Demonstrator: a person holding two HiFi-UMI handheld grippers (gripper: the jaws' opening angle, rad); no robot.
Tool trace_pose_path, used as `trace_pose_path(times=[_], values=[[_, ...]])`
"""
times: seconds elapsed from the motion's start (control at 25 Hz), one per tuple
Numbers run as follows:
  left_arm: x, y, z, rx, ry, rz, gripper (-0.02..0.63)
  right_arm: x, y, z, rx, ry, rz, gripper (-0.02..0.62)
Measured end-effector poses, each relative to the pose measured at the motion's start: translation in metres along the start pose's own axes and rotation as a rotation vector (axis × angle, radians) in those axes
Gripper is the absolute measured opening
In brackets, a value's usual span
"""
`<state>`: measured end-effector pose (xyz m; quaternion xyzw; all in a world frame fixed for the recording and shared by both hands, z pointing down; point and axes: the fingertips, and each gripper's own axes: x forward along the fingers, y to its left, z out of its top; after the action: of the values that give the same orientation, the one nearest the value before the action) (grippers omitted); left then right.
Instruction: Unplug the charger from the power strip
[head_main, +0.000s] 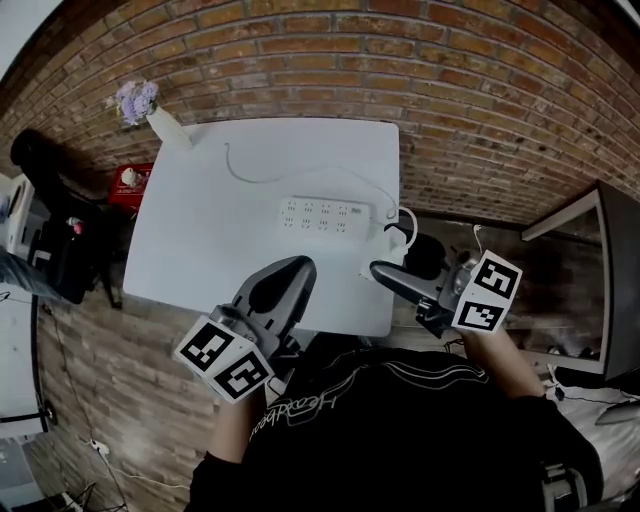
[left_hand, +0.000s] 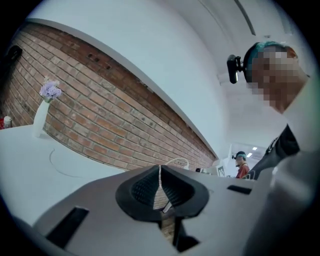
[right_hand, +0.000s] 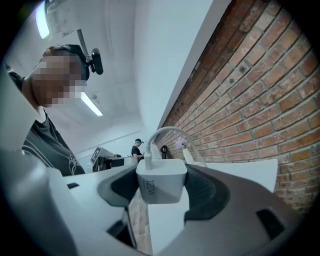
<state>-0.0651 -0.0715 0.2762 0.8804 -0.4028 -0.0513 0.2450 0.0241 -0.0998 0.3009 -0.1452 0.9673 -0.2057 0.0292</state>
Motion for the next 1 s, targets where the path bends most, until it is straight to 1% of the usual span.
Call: trace_pose_path(times=[0.12, 0.32, 0.6, 0.76, 1.0], values=[[-0.011, -0.009, -0.005, 0.015, 0.012, -0.018, 0.012, -0.002, 0.017, -0.008, 0.006, 0.006, -0.008, 0.244], [-0.034, -0.021, -0.014, 0.005, 0.035, -0.025, 0.012, -0.006, 0.054, -0.011, 0.008, -0.008, -0.013, 0.244], [-0.082, -0.037, -0.018, 0.01, 0.07, -0.057, 0.012, -0.002, 0.101, -0.023, 0.024, -0.023, -0.084, 0.244], [-0.101, -0.042, -0.021, 0.011, 0.081, -0.072, 0.012, -0.003, 0.125, -0.031, 0.03, -0.054, -0.114, 0.244], [-0.12, -0.052, -0.031, 0.019, 0.089, -0.094, 0.012, -0.006, 0.141, -0.049, 0.035, -0.058, -0.155, 0.244]])
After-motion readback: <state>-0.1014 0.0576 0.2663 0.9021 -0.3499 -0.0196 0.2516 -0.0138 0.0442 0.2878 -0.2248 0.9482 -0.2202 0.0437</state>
